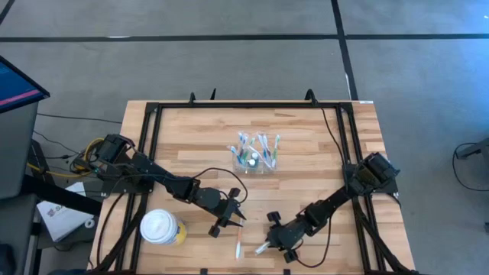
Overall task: Pick & Place toothbrushing station
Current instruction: Put the green toothbrush into the transparent organizer
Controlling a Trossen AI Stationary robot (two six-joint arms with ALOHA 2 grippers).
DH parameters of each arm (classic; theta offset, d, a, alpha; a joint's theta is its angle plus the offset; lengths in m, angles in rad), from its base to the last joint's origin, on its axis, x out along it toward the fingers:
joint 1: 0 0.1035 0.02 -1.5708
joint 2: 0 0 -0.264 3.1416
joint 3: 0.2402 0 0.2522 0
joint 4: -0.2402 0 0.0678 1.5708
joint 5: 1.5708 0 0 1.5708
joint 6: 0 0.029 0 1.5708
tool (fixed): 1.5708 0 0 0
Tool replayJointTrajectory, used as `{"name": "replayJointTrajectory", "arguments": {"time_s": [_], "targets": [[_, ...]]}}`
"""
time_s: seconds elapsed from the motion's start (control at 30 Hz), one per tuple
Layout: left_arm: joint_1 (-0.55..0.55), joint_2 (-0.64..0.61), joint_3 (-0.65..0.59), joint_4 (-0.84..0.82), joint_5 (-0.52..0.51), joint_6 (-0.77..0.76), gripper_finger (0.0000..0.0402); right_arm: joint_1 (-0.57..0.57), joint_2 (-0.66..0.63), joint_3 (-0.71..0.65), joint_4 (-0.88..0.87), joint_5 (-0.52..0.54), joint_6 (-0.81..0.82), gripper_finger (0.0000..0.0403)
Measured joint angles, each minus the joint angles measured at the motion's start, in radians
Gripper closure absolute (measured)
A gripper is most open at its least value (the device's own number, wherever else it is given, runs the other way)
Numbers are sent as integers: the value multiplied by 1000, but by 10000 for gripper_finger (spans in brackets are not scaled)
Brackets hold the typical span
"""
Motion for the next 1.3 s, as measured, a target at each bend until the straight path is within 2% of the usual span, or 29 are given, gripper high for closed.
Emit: {"name": "replayJointTrajectory", "arguments": {"time_s": [0.3, 0.47, 0.57, 0.77, 1.03, 1.3], "targets": [[0, 0, 0, 1, 0, 0, 289, -20, -12, -1, -17, -20, 1, 389], [0, 0, 0, 3, 0, 0, 289, -33, -34, -2, -29, -33, -8, 382], [0, 0, 0, 8, 0, 0, 289, -42, -64, -4, -66, -33, -31, 393], [0, 0, 0, 7, 0, 0, 289, -53, -173, -3, -147, 4, -87, 393], [0, 0, 0, 7, 0, -2, 289, -55, -354, -3, -270, 115, -166, 394], [0, 0, 0, 8, 0, -3, 289, -55, -523, -2, -402, 325, -232, 394]]}}
